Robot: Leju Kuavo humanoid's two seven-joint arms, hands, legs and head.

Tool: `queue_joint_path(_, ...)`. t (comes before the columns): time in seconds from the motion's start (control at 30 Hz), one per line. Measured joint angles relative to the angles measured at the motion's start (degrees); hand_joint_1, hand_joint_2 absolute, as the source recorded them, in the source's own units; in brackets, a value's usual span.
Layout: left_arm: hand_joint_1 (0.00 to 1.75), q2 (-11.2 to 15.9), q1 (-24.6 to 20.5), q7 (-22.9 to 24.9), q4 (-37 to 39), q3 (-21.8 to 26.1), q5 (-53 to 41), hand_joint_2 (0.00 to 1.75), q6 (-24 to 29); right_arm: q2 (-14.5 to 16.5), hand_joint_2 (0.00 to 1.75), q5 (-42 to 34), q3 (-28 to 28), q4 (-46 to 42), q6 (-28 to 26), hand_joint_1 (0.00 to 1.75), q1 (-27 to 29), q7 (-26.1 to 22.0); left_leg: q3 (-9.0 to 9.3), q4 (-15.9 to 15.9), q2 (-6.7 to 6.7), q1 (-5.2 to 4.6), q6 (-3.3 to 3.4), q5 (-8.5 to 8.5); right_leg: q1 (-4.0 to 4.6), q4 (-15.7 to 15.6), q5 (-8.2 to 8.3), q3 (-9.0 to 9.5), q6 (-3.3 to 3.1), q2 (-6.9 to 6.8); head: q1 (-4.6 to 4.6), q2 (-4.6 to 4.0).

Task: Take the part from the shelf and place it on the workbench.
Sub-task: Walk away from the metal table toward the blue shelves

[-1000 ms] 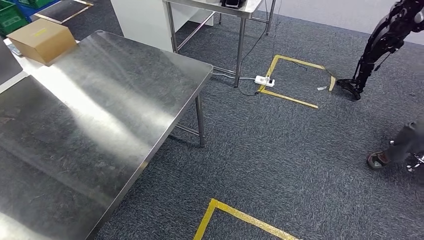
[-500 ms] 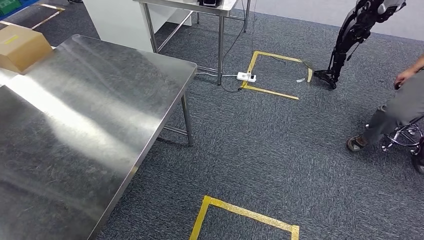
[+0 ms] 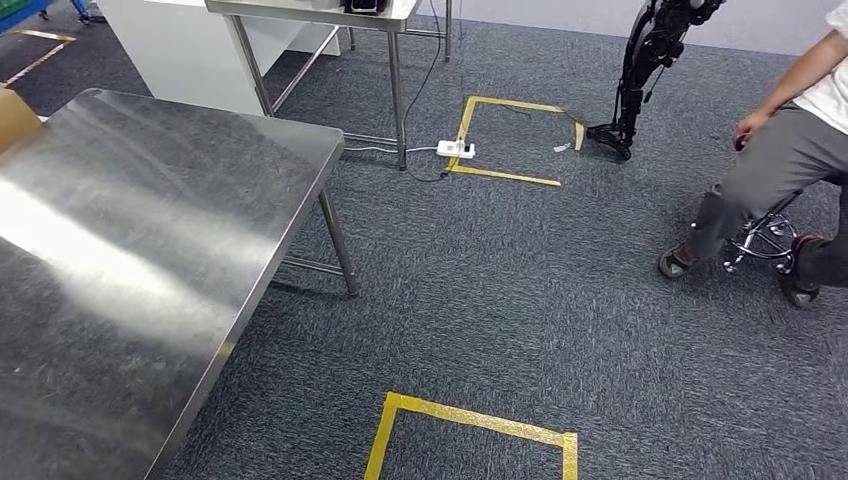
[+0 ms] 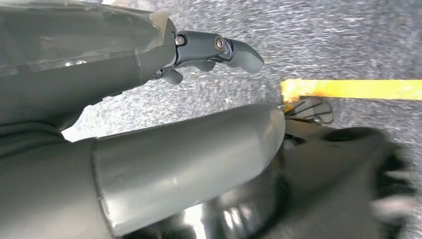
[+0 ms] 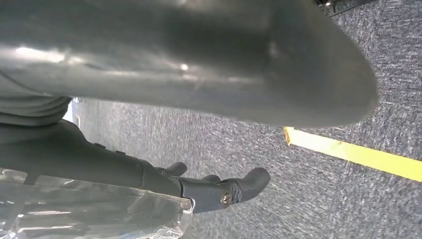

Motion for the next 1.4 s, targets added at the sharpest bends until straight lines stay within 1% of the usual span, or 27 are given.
queue_joint_path(0.07, 0.00, 0.0, 0.0, -0.1, 0.0, 0.0, -0.1, 0.00, 0.0, 0.1, 0.00, 0.0, 0.0, 0.0, -0.1, 0.00, -0.2, 0.0, 1.89, -4.4, -1.14, -0.22, 0.45, 1.38, 0.17, 0.1, 0.17, -0.29, 0.33, 0.74, 0.02, 0.01)
queue_joint_path(0.13, 0.00, 0.0, -0.1, -0.2, 0.0, 0.0, -0.2, 0.00, 0.0, 0.2, 0.00, 0.0, 0.0, 0.0, -0.2, 0.00, -0.2, 0.0, 1.97, -5.1, -0.59, -0.56, 0.83, 1.54, 0.19, 0.0, 0.52, -0.81, 0.98, 1.41, 0.02, 0.01)
queue_joint_path(0.2, 0.00, -0.1, -0.2, -0.3, 0.0, -0.1, -0.3, 0.00, 0.0, 0.2, 0.00, 0.0, 0.0, 0.0, -0.3, 0.00, -0.1, 0.1, 2.17, -6.0, 0.32, -0.56, 1.48, 2.27, 0.21, 1.0, 0.07, -1.71, 1.37, 0.68, 0.04, 0.00)
queue_joint_path(0.23, 0.00, -0.2, -0.2, -0.3, 0.0, -0.1, -0.3, 0.00, 0.0, 0.2, 0.00, 0.0, 0.0, 0.0, -0.4, 0.00, -0.1, 0.2, 2.26, -6.5, 0.85, -0.50, 1.79, 2.61, 0.24, 3.0, -1.04, -2.87, 1.34, -0.14, 0.14, 0.00)
queue_joint_path(0.3, 0.00, -0.3, -0.1, -0.4, 0.0, -0.2, -0.3, 0.00, 0.0, 0.1, 0.00, 0.0, 0.0, 0.0, -0.5, 0.00, -0.2, 0.3, 2.20, -6.8, 1.99, -0.56, 2.09, 2.84, -0.01, 10.3, -4.42, -6.47, 1.15, -1.68, 0.32, 0.00)
queue_joint_path(0.37, 0.00, -0.3, -0.1, -0.5, 0.0, -0.2, -0.3, 0.00, 0.0, 0.1, 0.00, 0.0, 0.0, 0.0, -0.5, 0.00, -0.2, 0.4, 2.06, -6.8, 3.16, -0.64, 2.10, 2.85, -0.29, 16.2, -6.44, -9.14, 1.65, -2.03, 0.40, 0.00)
queue_joint_path(0.4, 0.00, -0.3, -0.1, -0.5, 0.0, -0.2, -0.3, 0.00, 0.0, 0.1, 0.00, 0.0, 0.0, 0.0, -0.5, 0.00, -0.1, 0.5, 2.04, -6.7, 3.66, -0.65, 2.06, 2.84, -0.46, 16.2, -6.15, -8.89, 2.18, -2.16, 0.41, -0.01)
queue_joint_path(0.43, 0.00, -0.3, -0.1, -0.5, 0.0, -0.2, -0.3, 0.00, 0.0, 0.1, 0.00, 0.0, 0.0, 0.0, -0.5, 0.00, 0.0, 0.5, 2.07, -6.7, 4.12, -0.63, 1.97, 2.80, -0.67, 13.5, -5.01, -7.29, 2.83, -2.49, 0.43, 0.00)
queue_joint_path(0.5, 0.00, -0.4, -0.2, -0.6, 0.0, -0.2, -0.4, 0.00, 0.0, 0.0, 0.00, 0.0, -0.1, 0.0, -0.5, 0.00, -0.1, 0.5, 2.10, -6.3, 4.94, -0.70, 1.47, 2.51, -0.94, 5.3, -2.26, -2.55, 3.78, -4.09, 0.44, 0.00)
queue_joint_path(0.57, 0.00, -0.4, -0.2, -0.7, 0.0, -0.2, -0.5, 0.00, 0.0, 0.0, 0.00, 0.1, -0.1, 0.0, -0.5, 0.00, -0.3, 0.5, 2.11, -5.8, 5.53, -0.95, 0.75, 2.08, -0.72, 0.6, -0.99, -0.07, 3.28, -5.01, 0.35, 0.00)
queue_joint_path(0.63, 0.00, -0.5, -0.3, -0.8, 0.0, -0.2, -0.5, 0.00, 0.1, -0.1, 0.00, 0.1, -0.1, 0.0, -0.6, 0.00, -0.2, 0.6, 2.20, -5.6, 5.99, -0.95, 0.21, 1.92, -0.39, 0.3, -0.84, -0.18, 2.12, -4.39, 0.21, 0.01)
queue_joint_path(0.7, 0.00, -0.5, -0.3, -0.9, 0.0, -0.2, -0.5, 0.00, 0.1, -0.1, 0.00, 0.0, -0.1, 0.0, -0.6, 0.00, -0.2, 0.8, 1.90, -4.7, 5.30, -0.49, -0.38, 1.04, -0.64, 0.2, -0.60, -0.20, 1.20, -3.71, 0.13, 0.00)
queue_joint_path(0.73, 0.00, -0.6, -0.3, -0.9, 0.0, -0.2, -0.5, 0.00, 0.1, -0.1, 0.00, 0.0, -0.1, 0.0, -0.6, 0.00, -0.2, 0.9, 1.17, -3.0, 4.42, -0.30, -0.65, -0.34, -0.79, 0.2, -0.43, -0.19, 0.68, -3.36, 0.07, 0.00)
queue_joint_path(0.8, 0.00, -0.6, -0.3, -1.0, 0.0, -0.2, -0.6, 0.00, 0.1, -0.1, 0.00, 0.0, -0.1, 0.0, -0.6, 0.00, -0.2, 1.0, -1.81, 3.8, 2.47, -0.13, -0.93, -4.39, -0.62, 0.2, -0.15, -0.35, -0.03, -2.64, -0.06, 0.00)
queue_joint_path(0.83, 0.00, -0.6, -0.2, -1.0, 0.0, -0.2, -0.6, 0.00, 0.1, -0.2, 0.00, 0.0, -0.1, 0.0, -0.6, 0.00, -0.2, 1.1, -3.60, 7.7, 2.07, -0.13, -0.93, -6.08, -0.41, 0.2, -0.07, -0.49, -0.24, -2.22, -0.08, 0.01)
queue_joint_path(0.87, 0.00, -0.6, -0.2, -1.0, 0.0, -0.2, -0.6, 0.00, 0.1, -0.2, 0.00, 0.0, -0.1, 0.0, -0.6, 0.00, -0.1, 1.2, -4.94, 10.4, 1.90, -0.13, -0.86, -6.86, -0.22, 0.2, -0.01, -0.59, -0.33, -1.73, -0.08, 0.01)
queue_joint_path(0.9, 0.00, -0.6, -0.1, -1.0, 0.0, -0.2, -0.6, 0.00, 0.2, -0.2, 0.00, 0.0, -0.1, 0.0, -0.6, 0.00, -0.1, 1.2, -5.39, 11.2, 1.81, -0.14, -0.69, -6.50, -0.05, 0.2, 0.03, -0.63, -0.38, -1.18, -0.08, 0.00)
queue_joint_path(0.93, 0.00, -0.6, -0.1, -1.0, 0.0, -0.2, -0.6, 0.00, 0.2, -0.2, 0.00, 0.0, -0.1, 0.0, -0.6, 0.00, -0.1, 1.3, -4.73, 9.8, 1.67, -0.15, -0.43, -5.06, 0.07, 0.2, 0.04, -0.58, -0.38, -0.61, -0.08, 0.00)
queue_joint_path(0.97, 0.00, -0.6, -0.1, -1.0, 0.0, -0.2, -0.6, 0.00, 0.3, -0.2, 0.00, 0.0, -0.1, 0.0, -0.7, 0.00, -0.1, 1.3, -3.12, 6.5, 1.28, -0.18, -0.10, -2.94, 0.14, 0.2, 0.05, -0.48, -0.37, -0.05, -0.08, -0.01)
queue_joint_path(1.03, 0.00, -0.6, -0.1, -1.0, 0.0, -0.2, -0.6, 0.00, 0.4, -0.1, 0.00, 0.0, -0.1, 0.0, -0.7, 0.00, -0.2, 1.4, 0.57, -1.1, -0.86, -0.30, 0.71, 0.44, 0.32, 0.3, 0.11, -0.36, -0.25, 0.92, -0.05, 0.00)
queue_joint_path(1.1, 0.00, -0.6, -0.1, -1.1, 0.0, -0.2, -0.6, 0.00, 0.5, 0.0, 0.00, 0.0, -0.1, 0.1, -0.8, 0.00, -0.3, 1.5, 2.11, -4.5, -2.12, -0.56, 1.18, 1.30, 0.35, 0.3, 0.35, -0.67, 0.17, 1.69, -0.05, 0.00)
queue_joint_path(1.17, 0.00, -0.6, -0.2, -1.1, 0.0, -0.2, -0.6, 0.00, 0.6, 0.1, 0.00, 0.0, -0.1, 0.1, -0.8, 0.00, -0.3, 1.5, 2.23, -5.3, -1.23, -0.68, 1.46, 1.65, 0.39, 0.2, 0.68, -1.24, 0.80, 2.39, -0.06, 0.00)
queue_joint_path(1.23, 0.00, -0.7, -0.2, -1.2, 0.0, -0.2, -0.6, 0.00, 0.6, 0.1, 0.00, 0.0, -0.1, 0.1, -0.9, 0.00, -0.3, 1.6, 2.55, -6.5, -0.06, -0.60, 1.90, 2.47, 0.56, 2.1, -0.26, -2.61, 0.95, 1.18, 0.03, 0.00)
queue_joint_path(1.3, 0.00, -0.9, -0.1, -1.2, 0.0, -0.2, -0.7, 0.00, 0.6, 0.1, 0.00, -0.1, -0.1, 0.1, -0.9, 0.00, -0.4, 1.6, 2.66, -7.2, 1.37, -0.64, 2.17, 2.96, 0.51, 8.3, -3.20, -5.70, 0.59, -0.98, 0.25, -0.01)
queue_joint_path(1.33, 0.00, -0.9, -0.1, -1.3, 0.0, -0.2, -0.7, 0.00, 0.6, 0.1, 0.00, -0.2, -0.1, 0.1, -1.0, 0.00, -0.4, 1.6, 2.57, -7.2, 2.10, -0.70, 2.24, 3.00, 0.39, 12.2, -4.75, -7.54, 0.55, -1.52, 0.36, 0.00)
queue_joint_path(1.37, 0.00, -0.9, -0.1, -1.3, 0.0, -0.2, -0.8, 0.00, 0.5, 0.1, 0.00, -0.3, -0.1, 0.1, -1.0, 0.00, -0.4, 1.6, 2.51, -7.2, 2.82, -0.77, 2.22, 3.00, 0.20, 15.2, -5.70, -8.88, 0.75, -1.80, 0.40, 0.01)
queue_joint_path(1.4, 0.00, -0.9, 0.0, -1.3, 0.0, -0.2, -0.9, 0.00, 0.5, 0.1, 0.00, -0.4, -0.1, 0.1, -1.0, 0.00, -0.3, 1.6, 2.49, -7.1, 3.49, -0.79, 2.19, 2.97, -0.04, 16.3, -5.85, -9.28, 1.19, -2.01, 0.40, 0.01)
